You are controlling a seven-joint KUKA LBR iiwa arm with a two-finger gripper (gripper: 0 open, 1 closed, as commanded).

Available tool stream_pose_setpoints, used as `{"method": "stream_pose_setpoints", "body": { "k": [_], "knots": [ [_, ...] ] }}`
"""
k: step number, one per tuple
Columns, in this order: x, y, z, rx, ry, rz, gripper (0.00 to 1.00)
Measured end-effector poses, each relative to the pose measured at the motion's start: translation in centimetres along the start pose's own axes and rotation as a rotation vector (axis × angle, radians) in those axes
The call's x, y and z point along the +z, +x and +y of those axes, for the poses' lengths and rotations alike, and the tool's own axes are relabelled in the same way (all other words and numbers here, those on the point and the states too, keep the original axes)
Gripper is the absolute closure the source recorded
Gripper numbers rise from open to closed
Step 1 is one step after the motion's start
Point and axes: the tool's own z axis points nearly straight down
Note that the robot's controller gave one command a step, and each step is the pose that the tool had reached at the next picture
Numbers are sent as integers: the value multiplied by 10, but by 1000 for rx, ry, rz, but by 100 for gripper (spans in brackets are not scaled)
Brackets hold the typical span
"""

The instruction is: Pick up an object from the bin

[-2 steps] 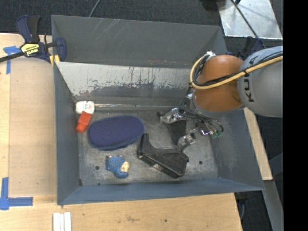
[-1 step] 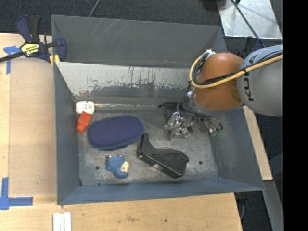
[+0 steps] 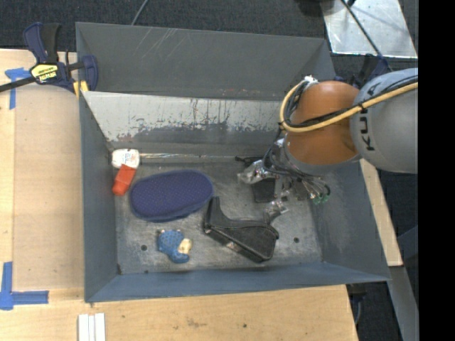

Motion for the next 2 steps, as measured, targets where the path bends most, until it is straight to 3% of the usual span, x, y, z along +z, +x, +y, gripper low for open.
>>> {"method": "stream_pose_setpoints", "body": {
  "k": [1, 2],
  "knots": [
    [1, -7, -53, 23, 0, 0, 0],
    [-3, -12, -52, 21, 4, -14, 100]
  ]
}}
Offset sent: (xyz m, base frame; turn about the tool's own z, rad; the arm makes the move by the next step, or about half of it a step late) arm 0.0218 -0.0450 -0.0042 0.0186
